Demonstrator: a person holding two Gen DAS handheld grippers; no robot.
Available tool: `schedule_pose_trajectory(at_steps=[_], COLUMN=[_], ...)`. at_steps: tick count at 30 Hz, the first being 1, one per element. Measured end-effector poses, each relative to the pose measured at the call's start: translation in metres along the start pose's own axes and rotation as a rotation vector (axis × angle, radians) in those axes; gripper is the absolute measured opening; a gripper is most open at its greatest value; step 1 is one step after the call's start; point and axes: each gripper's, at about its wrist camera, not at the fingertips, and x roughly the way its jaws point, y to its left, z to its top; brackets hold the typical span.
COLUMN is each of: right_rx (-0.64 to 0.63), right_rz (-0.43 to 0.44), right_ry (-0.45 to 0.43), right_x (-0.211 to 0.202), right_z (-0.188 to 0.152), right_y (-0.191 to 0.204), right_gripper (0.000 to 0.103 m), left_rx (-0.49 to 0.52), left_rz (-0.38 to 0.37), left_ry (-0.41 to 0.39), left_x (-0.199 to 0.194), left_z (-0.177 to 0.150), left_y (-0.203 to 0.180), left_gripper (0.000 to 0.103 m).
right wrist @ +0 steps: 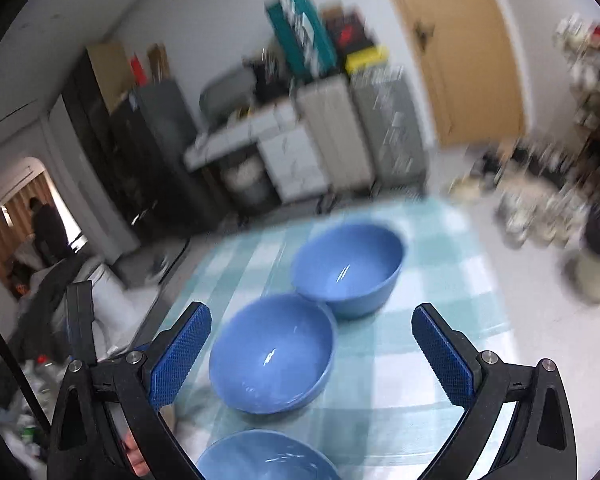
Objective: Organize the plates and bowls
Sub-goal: 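Move the left gripper to another blue bowl and close on its rim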
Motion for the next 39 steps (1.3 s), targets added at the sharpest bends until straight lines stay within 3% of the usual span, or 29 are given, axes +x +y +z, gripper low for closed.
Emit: schedule_pose_trajectory(at_steps=[1,3,8,10,15,17,19,24,27,32,35,36,39], right_rx=[0.017,0.057,0.146,0.143,0.159,0.146,0.145,0.153,0.148,0.159,0.152,0.146,0.12], right_rz=[0.024,-0.011,-0.038,-0.046,-0.07,-0.074,-0.084,-0.077,-0.082,-0.108,-0.112,-0.101,-0.11], right_ry=[0.065,0.127,0.275,0.311,0.403,0.414,0.418,0.443,0.447,0.474,0.491,0.493,0.502], right_x=[0.017,0.04,0.092,0.106,0.132,0.139,0.143,0.16,0.165,0.174,0.176,0.176,0.179], right_z=[0.006,0.012,0.014,0.012,-0.002,-0.005,-0.007,-0.013,-0.012,-0.01,-0.009,-0.009,-0.009], right_y=[-0.008,-0.02,-0.05,-0.053,-0.054,-0.051,-0.051,-0.052,-0.049,-0.053,-0.053,-0.052,-0.043], right_gripper=[0.102,0.102,0.102,0.094,0.078,0.077,0.074,0.055,0.054,0.037,0.03,0.019,0.012], left_rx=[-0.001,0.0,0.019,0.027,0.026,0.036,0.019,-0.007,0.001,0.01,0.017,0.019,0.0], left_rz=[0.005,0.013,0.015,0.057,0.004,0.007,-0.04,-0.057,-0.063,-0.053,-0.007,0.002,-0.011], left_ry=[0.034,0.061,0.072,0.076,0.094,0.088,0.069,0.061,0.1,0.147,0.163,0.165,0.197], left_x=[0.01,0.02,0.03,0.034,0.042,0.042,0.039,0.04,0.049,0.062,0.067,0.068,0.075], left_z=[0.001,0.003,0.01,0.012,0.013,0.013,0.013,0.015,0.014,0.008,0.006,0.006,0.003], left_y=[0.0,-0.001,-0.007,-0.008,-0.011,-0.012,-0.01,-0.007,-0.007,-0.007,-0.007,-0.006,-0.002], left_gripper=[0.103,0.103,0.103,0.103,0.102,0.101,0.087,0.084,0.057,0.049,0.049,0.048,0.022])
